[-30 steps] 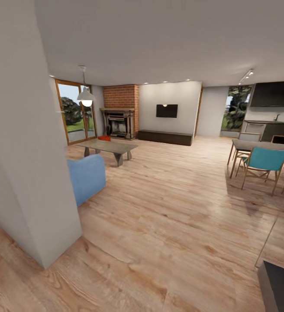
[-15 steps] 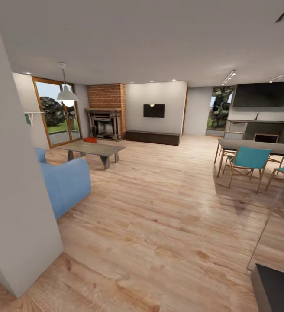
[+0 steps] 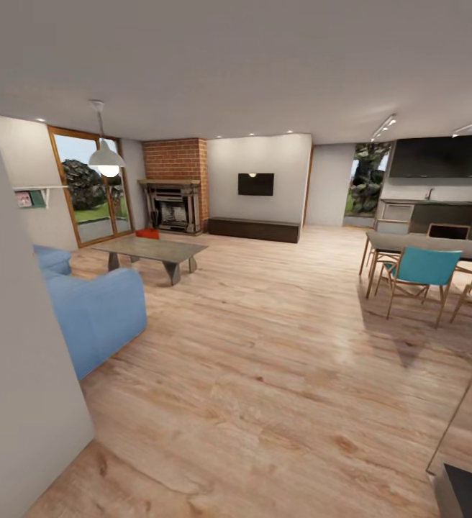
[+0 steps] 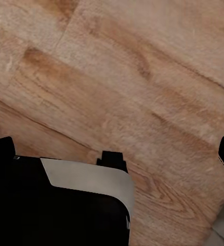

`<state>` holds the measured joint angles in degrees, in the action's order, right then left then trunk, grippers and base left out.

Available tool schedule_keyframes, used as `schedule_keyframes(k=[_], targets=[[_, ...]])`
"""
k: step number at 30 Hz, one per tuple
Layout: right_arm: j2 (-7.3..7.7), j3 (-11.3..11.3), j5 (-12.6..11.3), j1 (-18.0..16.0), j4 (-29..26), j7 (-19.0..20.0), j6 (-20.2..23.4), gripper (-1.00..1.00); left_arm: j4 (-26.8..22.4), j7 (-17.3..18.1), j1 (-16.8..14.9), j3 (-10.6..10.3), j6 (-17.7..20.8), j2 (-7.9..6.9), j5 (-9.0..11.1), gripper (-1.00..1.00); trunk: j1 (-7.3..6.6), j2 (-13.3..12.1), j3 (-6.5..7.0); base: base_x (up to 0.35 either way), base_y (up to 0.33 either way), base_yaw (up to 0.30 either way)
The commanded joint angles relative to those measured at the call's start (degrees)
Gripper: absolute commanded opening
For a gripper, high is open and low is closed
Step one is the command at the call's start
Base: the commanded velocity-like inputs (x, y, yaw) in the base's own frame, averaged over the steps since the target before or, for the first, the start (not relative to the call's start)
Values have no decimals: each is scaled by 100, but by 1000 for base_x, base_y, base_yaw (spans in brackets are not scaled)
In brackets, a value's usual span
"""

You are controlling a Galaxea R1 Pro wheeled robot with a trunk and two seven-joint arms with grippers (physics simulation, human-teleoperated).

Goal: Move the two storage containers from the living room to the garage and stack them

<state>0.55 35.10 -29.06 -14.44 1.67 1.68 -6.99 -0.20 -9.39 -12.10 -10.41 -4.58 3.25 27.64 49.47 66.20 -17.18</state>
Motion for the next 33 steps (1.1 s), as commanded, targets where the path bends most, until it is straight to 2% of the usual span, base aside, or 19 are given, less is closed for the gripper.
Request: schedule_keyframes(k=[1,14,24,33], targets=[[-3,48,-56,-7,18,17,-31,100,2,-19,-4,-49,-16,2,49,100,4,4,-7,325,0,0],[-4,46,-56,-7,18,16,-31,100,2,-19,-3,-49,5,4,40,100,4,4,-7,325,0,-4],[-11,47,-56,-7,18,16,-31,100,2,-19,-3,-49,11,2,40,100,4,4,-7,325,0,-206],[-11,50,-56,-7,18,16,-31,100,2,-19,-3,-49,28,-2,40,100,4,4,-7,325,0,-30]])
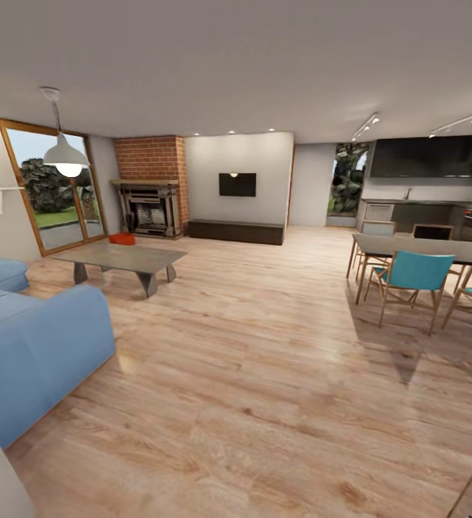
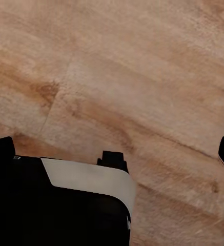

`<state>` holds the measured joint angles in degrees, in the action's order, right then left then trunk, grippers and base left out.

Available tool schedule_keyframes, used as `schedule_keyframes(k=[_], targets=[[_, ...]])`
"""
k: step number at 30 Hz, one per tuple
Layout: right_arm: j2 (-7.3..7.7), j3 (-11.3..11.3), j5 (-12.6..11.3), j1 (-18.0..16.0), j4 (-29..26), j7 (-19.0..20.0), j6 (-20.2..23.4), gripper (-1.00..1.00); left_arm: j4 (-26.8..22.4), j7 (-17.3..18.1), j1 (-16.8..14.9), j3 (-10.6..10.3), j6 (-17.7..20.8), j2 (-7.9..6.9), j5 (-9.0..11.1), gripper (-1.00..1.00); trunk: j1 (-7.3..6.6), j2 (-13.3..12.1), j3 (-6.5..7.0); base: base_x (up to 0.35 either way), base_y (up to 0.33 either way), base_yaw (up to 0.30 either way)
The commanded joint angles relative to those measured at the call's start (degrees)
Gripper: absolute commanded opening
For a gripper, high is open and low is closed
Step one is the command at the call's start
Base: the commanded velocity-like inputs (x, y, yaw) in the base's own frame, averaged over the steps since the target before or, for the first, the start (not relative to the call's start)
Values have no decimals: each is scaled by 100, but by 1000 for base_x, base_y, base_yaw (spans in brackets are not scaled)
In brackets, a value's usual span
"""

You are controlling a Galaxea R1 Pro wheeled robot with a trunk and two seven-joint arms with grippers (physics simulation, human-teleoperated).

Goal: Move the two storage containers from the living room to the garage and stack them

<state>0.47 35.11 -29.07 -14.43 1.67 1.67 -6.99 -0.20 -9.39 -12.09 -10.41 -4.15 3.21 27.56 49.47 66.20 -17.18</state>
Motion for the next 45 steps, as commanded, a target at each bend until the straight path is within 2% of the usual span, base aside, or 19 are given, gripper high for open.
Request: schedule_keyframes(k=[1,45], targets=[[-3,48,-55,-7,18,18,-31,100,2,-19,-4,-49,-16,3,48,100,3,3,-7,325,0,-1],[-3,48,-55,-7,18,18,-30,100,2,-19,-4,-49,-16,2,48,100,3,3,-7,325,0,0]])
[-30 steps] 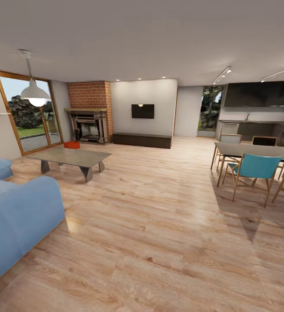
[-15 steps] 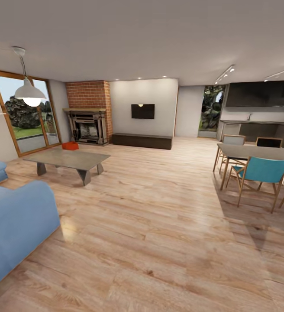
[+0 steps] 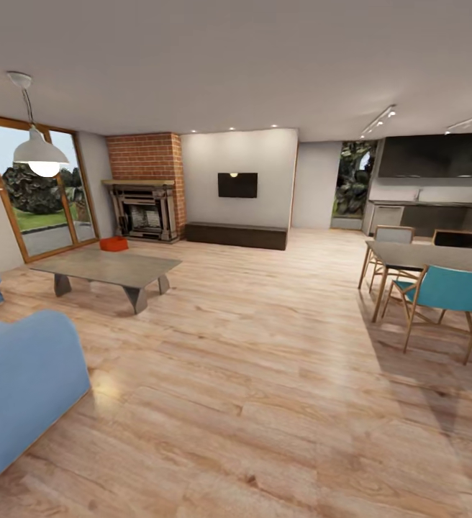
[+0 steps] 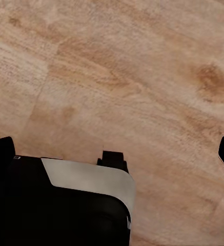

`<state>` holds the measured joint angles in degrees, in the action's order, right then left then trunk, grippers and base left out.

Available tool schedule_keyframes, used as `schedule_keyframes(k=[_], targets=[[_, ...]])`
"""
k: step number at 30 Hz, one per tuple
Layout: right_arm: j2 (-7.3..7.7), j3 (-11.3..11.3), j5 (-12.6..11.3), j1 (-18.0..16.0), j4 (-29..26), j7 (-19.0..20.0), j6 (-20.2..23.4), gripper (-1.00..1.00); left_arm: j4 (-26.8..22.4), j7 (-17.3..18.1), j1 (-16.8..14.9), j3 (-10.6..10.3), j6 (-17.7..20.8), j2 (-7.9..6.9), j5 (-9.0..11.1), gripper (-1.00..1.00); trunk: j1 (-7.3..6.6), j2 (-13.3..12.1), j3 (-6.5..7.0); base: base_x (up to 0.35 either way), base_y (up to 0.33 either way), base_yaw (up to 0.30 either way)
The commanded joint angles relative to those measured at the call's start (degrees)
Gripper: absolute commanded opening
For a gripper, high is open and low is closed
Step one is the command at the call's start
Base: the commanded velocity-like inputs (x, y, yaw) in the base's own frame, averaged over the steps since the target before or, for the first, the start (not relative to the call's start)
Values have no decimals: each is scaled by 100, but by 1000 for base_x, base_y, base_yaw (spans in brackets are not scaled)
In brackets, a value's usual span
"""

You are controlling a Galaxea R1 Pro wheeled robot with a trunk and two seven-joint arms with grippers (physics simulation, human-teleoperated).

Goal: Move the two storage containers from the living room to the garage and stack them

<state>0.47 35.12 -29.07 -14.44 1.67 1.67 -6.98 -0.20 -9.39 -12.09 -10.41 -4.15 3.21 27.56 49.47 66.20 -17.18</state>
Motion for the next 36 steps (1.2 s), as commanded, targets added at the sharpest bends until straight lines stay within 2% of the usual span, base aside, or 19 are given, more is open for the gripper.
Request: schedule_keyframes(k=[1,17,25,36], targets=[[-3,48,-55,-7,18,18,-31,100,2,-19,-4,-49,-16,3,48,100,4,4,-7,325,0,0],[-2,42,-62,-7,18,42,-27,100,2,-19,-4,-49,-24,13,48,100,4,4,-7,325,0,-1],[-8,40,-64,-7,18,69,-23,100,2,-19,-4,-49,-22,3,48,100,4,4,-7,325,0,-135],[-3,39,-61,-7,18,18,-29,100,2,-19,-4,-49,-24,4,48,100,4,4,-7,325,0,-8]])
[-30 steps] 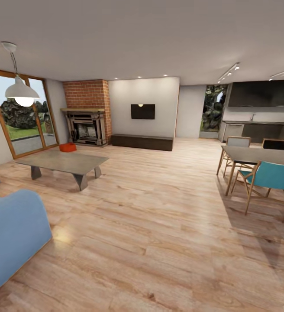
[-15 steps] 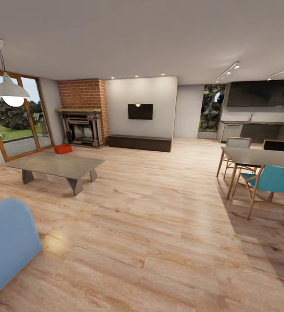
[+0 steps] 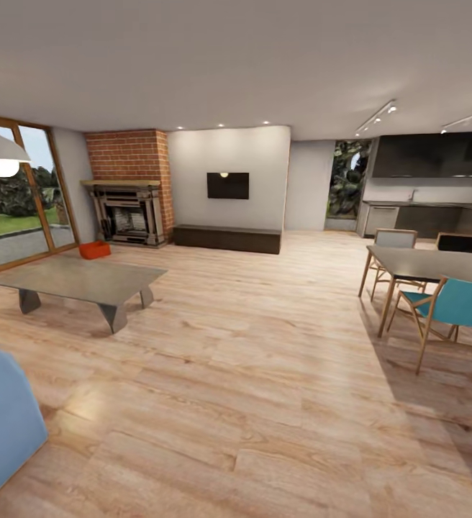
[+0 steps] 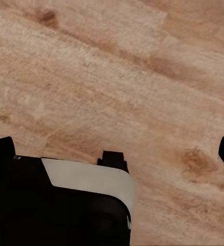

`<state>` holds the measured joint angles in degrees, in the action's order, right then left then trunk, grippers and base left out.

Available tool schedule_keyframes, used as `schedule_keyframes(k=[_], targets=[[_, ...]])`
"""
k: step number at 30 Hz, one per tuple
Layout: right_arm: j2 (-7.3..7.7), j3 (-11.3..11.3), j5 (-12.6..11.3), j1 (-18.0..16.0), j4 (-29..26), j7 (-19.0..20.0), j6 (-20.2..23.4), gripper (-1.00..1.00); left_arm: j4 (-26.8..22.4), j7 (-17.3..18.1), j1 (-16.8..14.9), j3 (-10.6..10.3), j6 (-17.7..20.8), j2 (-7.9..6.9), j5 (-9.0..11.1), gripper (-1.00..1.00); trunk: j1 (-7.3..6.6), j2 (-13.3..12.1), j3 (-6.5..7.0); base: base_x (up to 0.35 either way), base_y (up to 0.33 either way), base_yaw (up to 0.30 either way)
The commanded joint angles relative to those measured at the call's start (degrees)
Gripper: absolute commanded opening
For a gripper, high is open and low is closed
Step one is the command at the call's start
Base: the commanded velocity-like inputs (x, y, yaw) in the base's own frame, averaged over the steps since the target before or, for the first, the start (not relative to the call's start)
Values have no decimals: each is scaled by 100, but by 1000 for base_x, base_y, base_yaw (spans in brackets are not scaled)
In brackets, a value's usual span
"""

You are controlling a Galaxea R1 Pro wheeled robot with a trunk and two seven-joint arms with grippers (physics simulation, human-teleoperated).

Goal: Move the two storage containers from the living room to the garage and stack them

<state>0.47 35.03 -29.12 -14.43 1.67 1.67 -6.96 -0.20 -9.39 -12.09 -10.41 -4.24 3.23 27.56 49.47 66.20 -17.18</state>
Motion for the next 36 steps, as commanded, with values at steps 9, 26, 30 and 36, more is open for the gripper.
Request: schedule_keyframes(k=[9,26,30,36], targets=[[-3,48,-50,-7,18,11,-30,100,2,-19,-4,-49,-16,2,49,100,4,4,-7,325,0,0],[-3,48,-50,-7,18,8,-34,100,2,-19,-4,-49,-16,2,48,100,4,4,-7,325,0,0],[-1,48,-50,-7,18,8,-34,100,2,-19,-4,-49,-16,2,48,100,4,4,-7,325,0,0],[3,48,-50,-7,18,8,-34,100,2,-19,-4,-49,-18,2,50,100,4,4,-7,325,0,0]])
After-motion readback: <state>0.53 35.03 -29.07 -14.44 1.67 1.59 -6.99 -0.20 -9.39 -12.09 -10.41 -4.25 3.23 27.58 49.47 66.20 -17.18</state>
